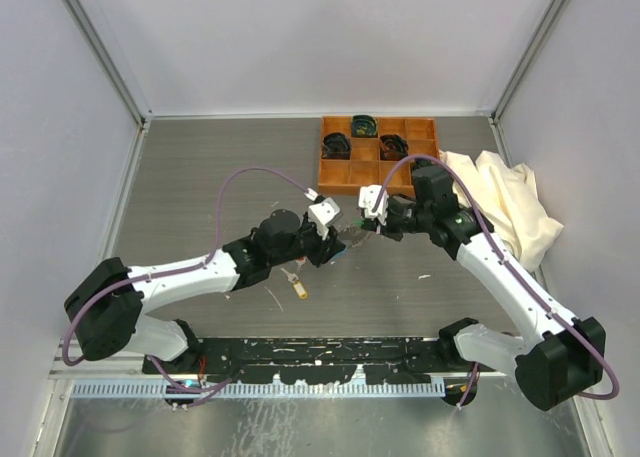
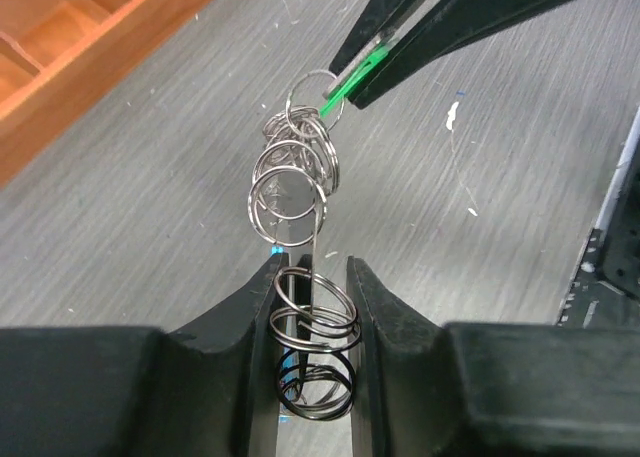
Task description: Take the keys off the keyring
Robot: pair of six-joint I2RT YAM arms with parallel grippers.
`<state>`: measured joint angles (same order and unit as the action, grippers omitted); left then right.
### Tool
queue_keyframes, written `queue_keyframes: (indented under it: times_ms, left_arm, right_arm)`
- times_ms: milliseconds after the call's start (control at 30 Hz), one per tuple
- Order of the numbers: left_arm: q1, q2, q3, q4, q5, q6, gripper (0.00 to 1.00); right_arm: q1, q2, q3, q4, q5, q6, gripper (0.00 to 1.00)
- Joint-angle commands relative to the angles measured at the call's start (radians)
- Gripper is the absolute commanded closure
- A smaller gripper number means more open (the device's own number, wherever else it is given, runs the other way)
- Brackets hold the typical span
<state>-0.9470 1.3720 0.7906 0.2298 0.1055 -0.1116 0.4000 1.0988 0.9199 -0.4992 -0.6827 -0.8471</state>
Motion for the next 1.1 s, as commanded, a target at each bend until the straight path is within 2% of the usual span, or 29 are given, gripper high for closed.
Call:
queue_keyframes:
  times_ms: [0, 33, 133, 300, 500, 600, 767, 867, 967, 1067]
  left_arm:
    - [0.001, -0.036, -0.074, 0.290, 0.004, 0.090, 0.65]
    - [0.001, -0.046, -0.101, 0.318, 0.002, 0.095, 0.58]
    - [0.002, -0.086, -0.201, 0.411, -0.001, 0.109, 0.54]
    - [0.009, -0.194, -0.317, 0.503, -0.006, 0.092, 0.41]
    - [0.012, -0.276, -0.328, 0.506, 0.127, 0.096, 0.35]
    - [0.012, -0.260, -0.327, 0.529, 0.230, 0.211, 0.33]
    - [0.012, -0.170, -0.323, 0.617, 0.317, 0.401, 0.36]
    - [0.014, -0.120, -0.301, 0.628, 0.344, 0.485, 0.47]
    - [0.021, -0.062, -0.267, 0.627, 0.351, 0.499, 0.60]
    - [0.023, -0.034, -0.243, 0.638, 0.346, 0.485, 0.61]
  right_arm:
    - [0.005, -0.009, 0.055, -0.072, -0.006, -0.070, 0.99]
    - [0.004, -0.006, 0.060, -0.082, -0.011, -0.072, 0.99]
    - [0.005, 0.010, 0.068, -0.114, -0.021, -0.088, 0.99]
    - [-0.008, 0.026, 0.091, -0.179, -0.082, -0.131, 0.99]
    - [-0.017, 0.053, 0.116, -0.268, -0.112, -0.214, 0.99]
    - [-0.021, 0.063, 0.129, -0.315, -0.134, -0.257, 0.99]
    - [-0.025, 0.073, 0.130, -0.338, -0.143, -0.280, 0.99]
    - [-0.025, 0.073, 0.132, -0.356, -0.156, -0.303, 0.99]
    - [-0.024, 0.075, 0.130, -0.365, -0.159, -0.315, 0.99]
    - [-0.025, 0.073, 0.128, -0.370, -0.157, -0.324, 0.99]
